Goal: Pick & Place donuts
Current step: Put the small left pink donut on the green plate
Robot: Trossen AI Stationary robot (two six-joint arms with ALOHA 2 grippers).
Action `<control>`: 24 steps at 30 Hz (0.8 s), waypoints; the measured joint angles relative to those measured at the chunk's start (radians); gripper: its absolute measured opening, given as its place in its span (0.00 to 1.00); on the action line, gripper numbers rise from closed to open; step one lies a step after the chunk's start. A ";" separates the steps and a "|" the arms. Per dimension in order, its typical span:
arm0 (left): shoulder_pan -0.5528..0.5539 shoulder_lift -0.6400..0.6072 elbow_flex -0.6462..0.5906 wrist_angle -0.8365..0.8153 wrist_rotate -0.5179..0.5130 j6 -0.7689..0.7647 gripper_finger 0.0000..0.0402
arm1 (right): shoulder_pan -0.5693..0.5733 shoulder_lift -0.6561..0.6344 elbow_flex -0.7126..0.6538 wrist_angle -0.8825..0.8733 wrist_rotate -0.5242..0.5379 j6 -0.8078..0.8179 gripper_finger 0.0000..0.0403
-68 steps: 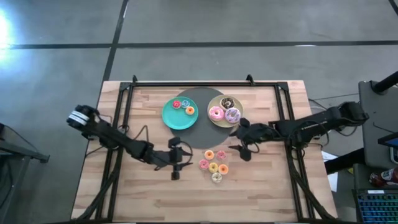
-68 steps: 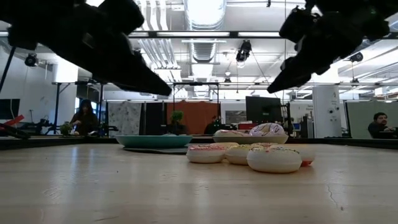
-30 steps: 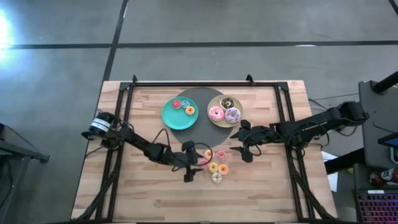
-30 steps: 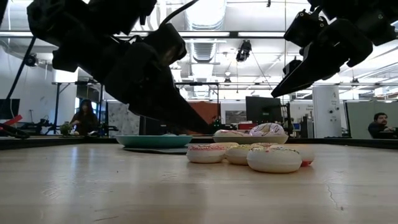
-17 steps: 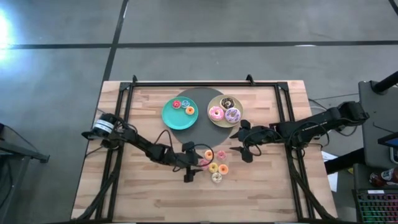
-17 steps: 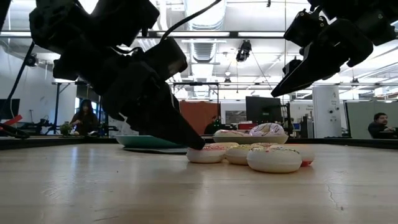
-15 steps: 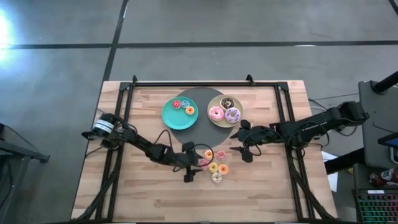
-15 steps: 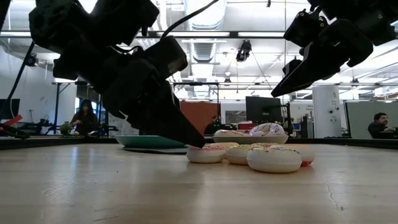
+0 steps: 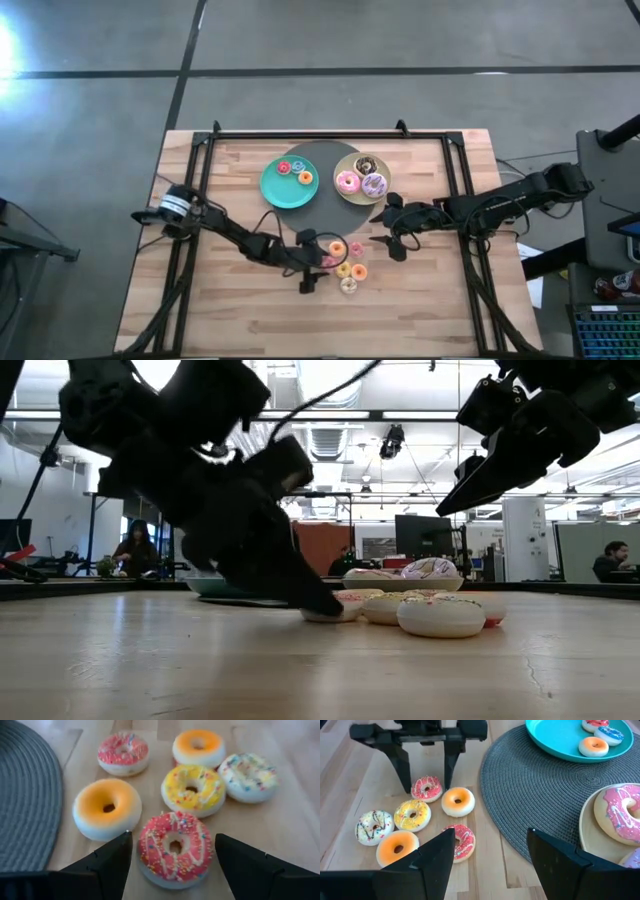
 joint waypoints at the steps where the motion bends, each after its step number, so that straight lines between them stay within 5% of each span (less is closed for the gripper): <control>1: 0.001 0.010 0.005 0.001 0.003 0.002 0.65 | 0.000 0.000 0.000 -0.001 0.000 0.000 0.59; 24: 0.006 0.026 0.025 -0.015 0.018 0.003 0.64 | 0.000 0.000 0.000 -0.006 0.000 0.011 0.59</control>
